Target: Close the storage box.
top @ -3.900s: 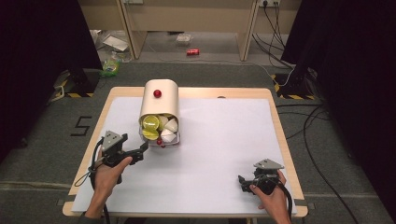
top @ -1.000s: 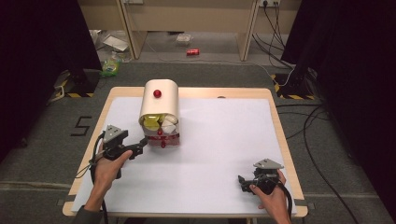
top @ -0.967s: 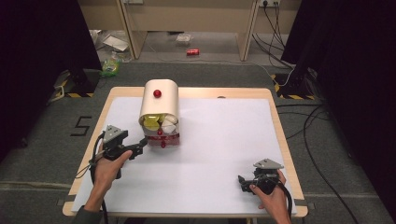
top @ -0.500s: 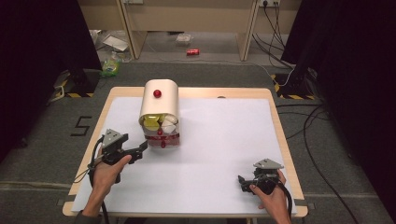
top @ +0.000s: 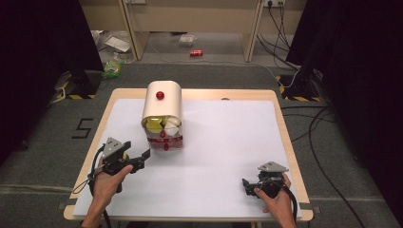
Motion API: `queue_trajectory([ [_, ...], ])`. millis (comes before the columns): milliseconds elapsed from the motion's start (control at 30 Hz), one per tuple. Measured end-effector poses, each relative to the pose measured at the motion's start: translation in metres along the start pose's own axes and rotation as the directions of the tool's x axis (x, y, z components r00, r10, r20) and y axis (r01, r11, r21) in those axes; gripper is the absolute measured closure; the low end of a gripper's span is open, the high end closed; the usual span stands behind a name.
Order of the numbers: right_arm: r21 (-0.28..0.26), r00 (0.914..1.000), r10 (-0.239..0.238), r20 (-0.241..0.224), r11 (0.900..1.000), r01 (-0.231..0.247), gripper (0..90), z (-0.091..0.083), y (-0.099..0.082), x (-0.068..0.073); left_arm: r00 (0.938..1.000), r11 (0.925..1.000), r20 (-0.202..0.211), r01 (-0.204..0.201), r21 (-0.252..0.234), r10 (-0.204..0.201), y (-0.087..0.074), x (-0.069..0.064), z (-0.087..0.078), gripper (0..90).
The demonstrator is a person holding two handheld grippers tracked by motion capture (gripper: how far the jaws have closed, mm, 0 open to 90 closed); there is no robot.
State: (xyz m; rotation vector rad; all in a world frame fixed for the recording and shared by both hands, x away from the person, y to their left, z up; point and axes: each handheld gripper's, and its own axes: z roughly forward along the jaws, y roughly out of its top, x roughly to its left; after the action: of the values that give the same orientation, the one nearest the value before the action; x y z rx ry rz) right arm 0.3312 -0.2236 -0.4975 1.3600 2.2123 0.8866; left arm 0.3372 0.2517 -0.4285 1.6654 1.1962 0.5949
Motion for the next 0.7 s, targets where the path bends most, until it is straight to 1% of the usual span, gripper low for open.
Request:
queue_trajectory([
  [100,0.0,1.0,0.001,0.0,1.0,-0.001,0.9,0.0,0.0,0.0,1.0,1.0,0.001,-0.003,-0.002,0.003,-0.002,-0.001,-0.003,15.4],
  [333,-0.001,1.0,0.001,0.0,1.0,-0.001,0.9,0.0,0.0,0.0,0.9997,0.9999,0.015,-0.017,0.002,0.017,-0.004,-0.005,-0.005,15.4],
  [500,0.0,1.0,0.001,0.0,1.0,-0.001,0.9,0.0,0.0,0.0,0.9995,0.9998,0.025,-0.019,0.002,0.019,-0.008,-0.008,-0.007,15.4],
  [700,0.0,1.0,0.0,0.0,1.0,0.0,0.9,0.0,0.0,0.0,0.9991,0.9999,0.039,-0.016,-0.002,0.016,-0.016,-0.012,-0.01,15.3],
])
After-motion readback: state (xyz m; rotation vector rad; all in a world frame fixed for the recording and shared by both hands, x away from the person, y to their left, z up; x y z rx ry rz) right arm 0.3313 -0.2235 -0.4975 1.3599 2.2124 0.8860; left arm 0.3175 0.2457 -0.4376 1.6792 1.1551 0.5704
